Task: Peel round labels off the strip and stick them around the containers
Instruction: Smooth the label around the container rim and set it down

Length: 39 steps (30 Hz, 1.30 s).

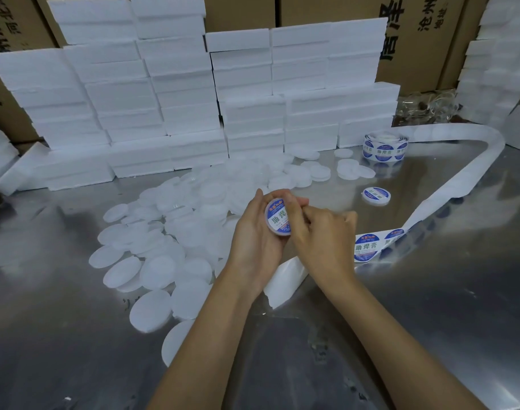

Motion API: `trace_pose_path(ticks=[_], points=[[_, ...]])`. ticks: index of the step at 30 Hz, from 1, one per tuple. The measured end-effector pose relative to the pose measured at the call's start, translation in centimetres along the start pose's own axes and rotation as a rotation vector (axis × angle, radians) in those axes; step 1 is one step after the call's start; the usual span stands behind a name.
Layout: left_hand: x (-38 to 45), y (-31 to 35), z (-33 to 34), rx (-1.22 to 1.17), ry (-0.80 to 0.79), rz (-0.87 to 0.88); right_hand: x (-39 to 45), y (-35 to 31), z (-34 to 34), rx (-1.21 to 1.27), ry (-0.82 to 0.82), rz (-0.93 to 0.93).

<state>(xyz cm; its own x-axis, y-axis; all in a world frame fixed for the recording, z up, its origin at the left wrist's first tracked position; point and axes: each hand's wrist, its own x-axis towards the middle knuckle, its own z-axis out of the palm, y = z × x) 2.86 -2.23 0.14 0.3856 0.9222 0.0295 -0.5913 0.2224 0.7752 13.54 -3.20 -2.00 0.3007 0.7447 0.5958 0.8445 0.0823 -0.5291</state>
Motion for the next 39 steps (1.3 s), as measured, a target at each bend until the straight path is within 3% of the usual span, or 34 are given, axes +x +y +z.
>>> trace_pose_path(ticks=[4,8,10,14,28,35,39], points=[[0.3,0.2,-0.2,0.072,-0.02,0.013,0.2,0.1,0.3,0.074,0.002,0.012],[0.3,-0.1,-1.0,0.609,0.087,0.169,0.5,0.6,0.2,0.142,0.039,0.007],[0.0,0.0,-1.5,0.711,0.074,0.24,0.5,0.8,0.2,0.155,0.024,0.008],[-0.2,0.4,-1.8,0.641,-0.007,0.196,0.4,1.1,0.1,0.239,0.03,0.034],[0.1,-0.2,-2.1,0.558,0.246,0.304,0.0,0.7,0.3,0.18,-0.085,-0.104],[0.2,-0.2,-1.9,0.573,0.182,0.263,0.9,1.8,-0.6,0.132,-0.194,-0.148],[0.1,-0.3,-1.9,0.497,0.025,0.192,2.4,2.7,-1.6,0.283,-0.184,-0.004]])
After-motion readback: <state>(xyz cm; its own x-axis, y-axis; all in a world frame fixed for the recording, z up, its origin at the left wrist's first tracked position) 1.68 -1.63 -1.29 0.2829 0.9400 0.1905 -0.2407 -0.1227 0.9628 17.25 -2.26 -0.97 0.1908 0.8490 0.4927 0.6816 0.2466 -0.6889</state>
